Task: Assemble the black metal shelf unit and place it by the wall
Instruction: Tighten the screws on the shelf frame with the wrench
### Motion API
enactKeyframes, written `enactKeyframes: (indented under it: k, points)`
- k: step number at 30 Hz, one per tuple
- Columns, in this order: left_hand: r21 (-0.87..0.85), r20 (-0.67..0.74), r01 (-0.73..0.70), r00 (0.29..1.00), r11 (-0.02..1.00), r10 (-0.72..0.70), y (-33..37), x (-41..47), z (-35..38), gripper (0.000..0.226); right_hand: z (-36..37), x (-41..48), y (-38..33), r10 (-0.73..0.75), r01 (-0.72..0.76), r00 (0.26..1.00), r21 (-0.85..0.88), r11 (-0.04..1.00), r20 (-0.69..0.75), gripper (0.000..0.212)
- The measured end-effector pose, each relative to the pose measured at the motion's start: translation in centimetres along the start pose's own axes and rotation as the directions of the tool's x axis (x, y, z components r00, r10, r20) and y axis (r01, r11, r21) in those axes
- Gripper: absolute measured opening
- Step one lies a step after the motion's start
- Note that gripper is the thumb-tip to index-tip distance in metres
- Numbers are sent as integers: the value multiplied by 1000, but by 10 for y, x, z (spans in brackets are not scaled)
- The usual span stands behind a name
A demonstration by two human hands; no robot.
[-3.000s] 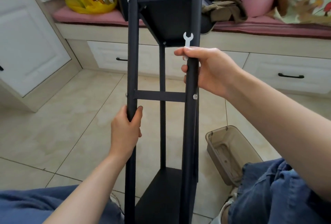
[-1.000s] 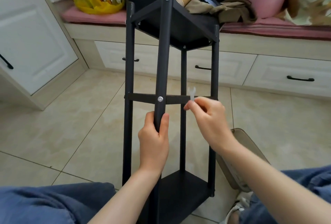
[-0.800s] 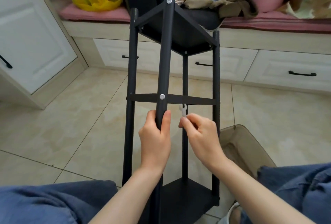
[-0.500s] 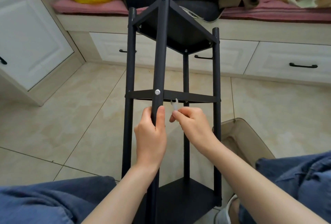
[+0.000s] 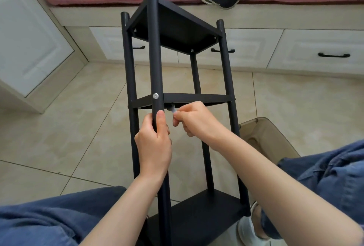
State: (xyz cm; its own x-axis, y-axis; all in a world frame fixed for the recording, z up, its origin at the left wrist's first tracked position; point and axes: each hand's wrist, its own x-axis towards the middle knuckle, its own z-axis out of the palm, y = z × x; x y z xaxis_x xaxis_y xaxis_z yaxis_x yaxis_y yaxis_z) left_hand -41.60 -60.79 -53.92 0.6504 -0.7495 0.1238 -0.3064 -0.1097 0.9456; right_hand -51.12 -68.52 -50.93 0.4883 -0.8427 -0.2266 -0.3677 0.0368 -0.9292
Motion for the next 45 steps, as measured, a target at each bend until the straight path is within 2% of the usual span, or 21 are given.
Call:
enactKeyframes:
  k: [2, 9, 16, 23, 31, 40, 45]
  points:
    - [9, 6, 2, 1000, 1000, -2, -4, -1, -1, 34, 3, 1, 2, -6, 5, 1000, -19, 1000, -13, 37]
    - [5, 30, 9, 1000, 1000, -10, -6, 3, 1, 35, 6, 1, 12, -3, 6, 999, 103, 995, -32, 25]
    - [48, 31, -31, 999, 998, 30, -6, 1, 6, 35, 7, 4, 16, -44, 59, 995, 176, 983, -88, 23]
    - [94, 25, -98, 995, 991, 96, -5, -2, 6, 37, 7, 2, 18, -97, 111, 992, 200, 973, -81, 37]
    - [107, 37, -162, 987, 981, 159, -6, -3, 4, 37, 17, 2, 26, -162, 190, 962, 114, 975, -219, 39]
    - [128, 34, -189, 982, 974, 186, -4, -5, 5, 30, 38, 9, 45, -330, 326, 856, -79, 942, -397, 34]
    - [136, 38, -201, 980, 970, 197, -3, -5, 6, 33, 43, 9, 44, -318, 330, 848, -45, 943, -424, 35]
